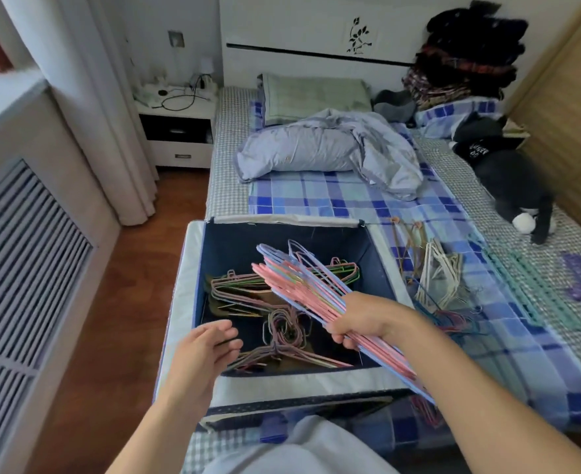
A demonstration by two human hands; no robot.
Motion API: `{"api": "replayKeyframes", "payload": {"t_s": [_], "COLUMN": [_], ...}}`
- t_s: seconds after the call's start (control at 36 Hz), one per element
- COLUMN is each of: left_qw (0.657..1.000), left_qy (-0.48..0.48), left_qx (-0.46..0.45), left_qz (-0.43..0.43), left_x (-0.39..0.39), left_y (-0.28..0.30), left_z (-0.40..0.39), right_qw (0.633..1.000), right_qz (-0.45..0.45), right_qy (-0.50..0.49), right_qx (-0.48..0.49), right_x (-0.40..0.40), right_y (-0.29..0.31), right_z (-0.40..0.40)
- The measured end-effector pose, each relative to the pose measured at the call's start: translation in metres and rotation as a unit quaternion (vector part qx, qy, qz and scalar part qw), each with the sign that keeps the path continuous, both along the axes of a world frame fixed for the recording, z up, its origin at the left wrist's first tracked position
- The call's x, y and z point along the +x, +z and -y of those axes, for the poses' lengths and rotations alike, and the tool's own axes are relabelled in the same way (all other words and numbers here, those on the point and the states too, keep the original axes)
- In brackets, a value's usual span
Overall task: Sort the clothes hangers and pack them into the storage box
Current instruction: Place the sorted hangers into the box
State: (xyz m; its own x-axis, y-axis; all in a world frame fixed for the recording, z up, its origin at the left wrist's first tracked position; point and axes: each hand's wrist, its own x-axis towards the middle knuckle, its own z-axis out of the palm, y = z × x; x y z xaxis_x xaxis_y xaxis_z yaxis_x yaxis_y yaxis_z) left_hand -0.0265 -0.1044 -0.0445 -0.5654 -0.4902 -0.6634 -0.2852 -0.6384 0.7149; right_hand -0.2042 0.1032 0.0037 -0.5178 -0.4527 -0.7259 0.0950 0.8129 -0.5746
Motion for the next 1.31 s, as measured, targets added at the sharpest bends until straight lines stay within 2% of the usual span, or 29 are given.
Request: {"api": "replayKeyframes", "payload": {"t_s": [0.06,0.17,0.33,0.5,0.64,0.75,0.94,1.03,1.11,1.22,1.31], "left_qw": [0.995,0.958,0.895,0.861,0.863,0.884,0.920,0.908,0.900,0.905,0.893], "left_qy": [-0.044,-0.135,-0.108,-0.108,-0.143,-0.160,-0.171,-0.189,-0.217,-0.197,-0.215], "left_qx": [0.089,0.239,0.358,0.345,0.295,0.239,0.163,0.182,0.162,0.143,0.175], "left_qz": [-0.027,-0.078,-0.243,-0.357,-0.385,-0.369,-0.312,-0.328,-0.342,-0.349,-0.355], "left_x": [-0.014,-0.046,-0.077,-0.089,-0.083,-0.072,-0.064,-0.053,-0.040,-0.032,-0.023], "left_y": [0.010,0.043,0.104,0.164,0.181,0.181,0.160,0.154,0.157,0.148,0.153], "left_z": [-0.010,-0.034,-0.052,-0.052,-0.037,-0.019,0.001,0.006,0.007,0.015,0.012], "right_qw": [0.999,0.991,0.968,0.946,0.951,0.963,0.944,0.941,0.939,0.938,0.944], "right_qz": [0.026,0.075,0.090,0.066,0.045,0.048,0.014,0.023,0.017,0.017,0.027], "right_qy": [-0.011,-0.025,0.007,0.051,0.057,0.117,0.128,0.110,0.118,0.156,0.167], "right_qx": [-0.039,-0.111,-0.236,-0.314,-0.300,-0.237,-0.303,-0.319,-0.322,-0.308,-0.285], "right_x": [0.005,0.017,0.034,0.042,0.039,0.042,0.039,0.037,0.037,0.041,0.043], "right_y": [0.011,0.039,0.094,0.119,0.117,0.130,0.126,0.124,0.122,0.131,0.130], "right_z": [-0.008,-0.020,-0.029,-0.023,-0.016,-0.012,0.012,0.020,0.032,0.047,0.049]}}
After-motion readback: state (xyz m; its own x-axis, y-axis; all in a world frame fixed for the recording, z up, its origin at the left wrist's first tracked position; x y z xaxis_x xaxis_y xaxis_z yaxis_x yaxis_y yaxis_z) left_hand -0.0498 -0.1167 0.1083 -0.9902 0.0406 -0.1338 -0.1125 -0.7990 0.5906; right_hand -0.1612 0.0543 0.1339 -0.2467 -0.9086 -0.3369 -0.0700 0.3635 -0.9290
